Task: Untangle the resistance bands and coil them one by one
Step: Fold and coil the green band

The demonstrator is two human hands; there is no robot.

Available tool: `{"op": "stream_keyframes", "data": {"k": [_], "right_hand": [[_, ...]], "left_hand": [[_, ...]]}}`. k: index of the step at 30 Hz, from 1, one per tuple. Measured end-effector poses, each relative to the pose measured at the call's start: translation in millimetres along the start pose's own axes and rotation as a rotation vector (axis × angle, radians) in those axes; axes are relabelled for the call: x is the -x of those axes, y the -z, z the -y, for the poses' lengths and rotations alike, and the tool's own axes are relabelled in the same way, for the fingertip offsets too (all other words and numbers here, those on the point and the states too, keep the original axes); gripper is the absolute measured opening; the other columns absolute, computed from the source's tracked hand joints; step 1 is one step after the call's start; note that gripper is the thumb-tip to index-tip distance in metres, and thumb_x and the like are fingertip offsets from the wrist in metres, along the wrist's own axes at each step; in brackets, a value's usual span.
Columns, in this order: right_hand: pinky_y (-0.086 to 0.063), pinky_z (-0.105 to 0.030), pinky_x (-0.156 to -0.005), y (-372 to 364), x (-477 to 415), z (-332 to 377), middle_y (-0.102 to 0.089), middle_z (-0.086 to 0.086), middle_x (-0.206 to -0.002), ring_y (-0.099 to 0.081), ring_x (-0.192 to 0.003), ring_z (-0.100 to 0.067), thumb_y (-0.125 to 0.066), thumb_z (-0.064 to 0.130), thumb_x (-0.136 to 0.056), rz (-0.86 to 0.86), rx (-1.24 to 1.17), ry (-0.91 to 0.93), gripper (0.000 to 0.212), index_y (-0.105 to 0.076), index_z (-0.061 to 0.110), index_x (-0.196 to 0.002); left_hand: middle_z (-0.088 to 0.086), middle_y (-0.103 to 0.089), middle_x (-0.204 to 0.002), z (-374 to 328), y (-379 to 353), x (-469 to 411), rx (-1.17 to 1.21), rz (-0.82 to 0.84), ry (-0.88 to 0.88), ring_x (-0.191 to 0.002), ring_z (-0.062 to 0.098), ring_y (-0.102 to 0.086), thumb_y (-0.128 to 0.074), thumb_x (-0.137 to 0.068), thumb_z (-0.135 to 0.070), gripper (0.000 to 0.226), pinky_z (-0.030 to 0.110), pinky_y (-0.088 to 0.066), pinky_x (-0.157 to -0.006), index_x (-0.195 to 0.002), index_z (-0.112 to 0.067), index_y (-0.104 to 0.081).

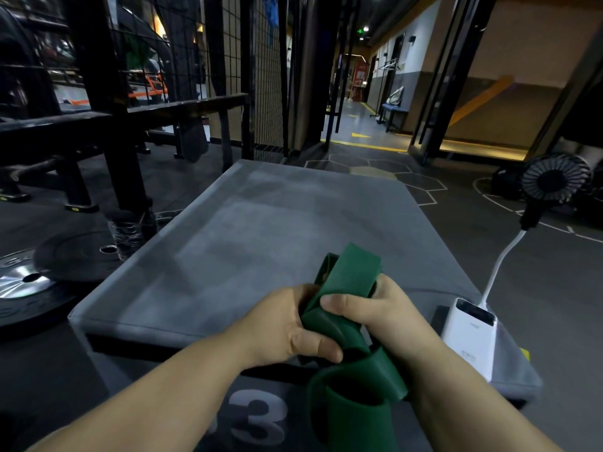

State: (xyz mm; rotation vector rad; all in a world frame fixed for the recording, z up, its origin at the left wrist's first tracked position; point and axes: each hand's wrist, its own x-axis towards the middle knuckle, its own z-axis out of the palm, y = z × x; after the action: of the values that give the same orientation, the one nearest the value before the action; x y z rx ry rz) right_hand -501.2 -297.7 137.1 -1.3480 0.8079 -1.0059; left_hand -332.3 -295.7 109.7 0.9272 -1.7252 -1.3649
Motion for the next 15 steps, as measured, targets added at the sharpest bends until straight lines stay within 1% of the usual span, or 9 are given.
{"op": "stream_keyframes", "data": {"k": [2,4,5,8,9,10,12,13,15], "right_hand": [[-0.053,-0.034,-0.066,2.0,1.2,2.3,-0.066,-0.021,-0.084,-0.064,-0.076,-0.030,-0.078,0.009,-0.068,0.018,0.015,-0.047,0.035,-0.061,-0.014,-0.088],[-0.055,-0.030,-0.064,3.2,2.7,7.4,-0.068,-0.021,-0.085,-0.066,-0.074,-0.027,-0.081,0.003,-0.069,0.049,0.048,-0.083,0.033,-0.063,-0.015,-0.090],[-0.055,-0.028,-0.063,3.3,2.9,10.1,-0.070,-0.018,-0.084,-0.068,-0.073,-0.024,-0.080,0.002,-0.070,0.051,0.072,-0.087,0.030,-0.065,-0.014,-0.090],[-0.054,-0.024,-0.060,0.5,1.4,15.2,-0.073,-0.011,-0.081,-0.070,-0.070,-0.018,-0.075,0.012,-0.068,0.046,0.109,-0.105,0.026,-0.070,-0.003,-0.088],[-0.054,-0.024,-0.061,0.0,0.2,16.1,-0.073,-0.010,-0.081,-0.070,-0.071,-0.018,-0.077,0.018,-0.069,0.048,0.129,-0.116,0.026,-0.070,0.001,-0.088],[-0.054,-0.025,-0.062,0.1,-0.6,17.4,-0.074,-0.009,-0.082,-0.070,-0.073,-0.018,-0.078,0.024,-0.072,0.047,0.148,-0.133,0.029,-0.070,0.003,-0.089],[-0.055,-0.027,-0.064,3.4,-1.6,20.4,-0.074,-0.011,-0.084,-0.070,-0.074,-0.020,-0.073,0.037,-0.074,0.011,0.168,-0.164,0.039,-0.070,0.003,-0.092],[-0.056,-0.030,-0.067,7.0,-1.9,21.7,-0.074,-0.013,-0.085,-0.071,-0.076,-0.023,-0.068,0.044,-0.073,-0.027,0.182,-0.175,0.047,-0.070,0.002,-0.093],[-0.057,-0.039,-0.083,15.4,-2.1,23.9,-0.074,-0.016,-0.094,-0.071,-0.090,-0.030,-0.059,0.057,-0.067,-0.135,0.206,-0.195,0.063,-0.072,0.003,-0.097]], "left_hand": [[0.005,-0.073,-0.099,0.4,2.1,0.2,0.035,0.059,0.063,-0.097,0.023,-0.069,-0.089,-0.051,-0.026,0.053,0.037,-0.053,-0.087,-0.099,-0.020,-0.068],[0.009,-0.073,-0.105,-1.3,1.7,2.4,0.057,0.091,0.092,-0.103,0.026,-0.068,-0.085,-0.057,-0.026,0.044,0.039,-0.051,-0.094,-0.099,-0.023,-0.071],[0.008,-0.073,-0.104,-2.2,0.1,3.4,0.057,0.090,0.099,-0.102,0.025,-0.068,-0.085,-0.058,-0.027,0.041,0.037,-0.052,-0.094,-0.097,-0.026,-0.073],[-0.001,-0.074,-0.084,0.3,-6.9,3.5,0.072,0.022,0.100,-0.081,0.013,-0.070,-0.083,-0.062,-0.014,0.024,0.024,-0.053,-0.073,-0.081,-0.027,-0.076],[-0.002,-0.073,-0.077,1.0,-9.6,3.0,0.095,-0.020,0.098,-0.075,0.011,-0.069,-0.083,-0.060,-0.013,0.022,0.023,-0.052,-0.067,-0.076,-0.026,-0.076],[-0.001,-0.073,-0.075,3.0,-11.7,2.6,0.121,-0.066,0.095,-0.072,0.012,-0.069,-0.082,-0.055,-0.019,0.021,0.024,-0.052,-0.064,-0.074,-0.025,-0.076],[0.003,-0.074,-0.080,2.6,-14.8,2.2,0.183,-0.139,0.068,-0.075,0.016,-0.070,-0.080,-0.048,-0.031,0.030,0.026,-0.053,-0.065,-0.077,-0.024,-0.076],[0.003,-0.074,-0.081,-0.3,-15.2,2.3,0.211,-0.160,0.055,-0.076,0.017,-0.070,-0.082,-0.049,-0.030,0.034,0.027,-0.054,-0.064,-0.081,-0.021,-0.075],[0.003,-0.074,-0.080,-2.6,-14.7,1.1,0.237,-0.214,0.066,-0.072,0.015,-0.071,-0.089,-0.056,-0.020,0.040,0.022,-0.053,-0.060,-0.090,-0.012,-0.071]]}}
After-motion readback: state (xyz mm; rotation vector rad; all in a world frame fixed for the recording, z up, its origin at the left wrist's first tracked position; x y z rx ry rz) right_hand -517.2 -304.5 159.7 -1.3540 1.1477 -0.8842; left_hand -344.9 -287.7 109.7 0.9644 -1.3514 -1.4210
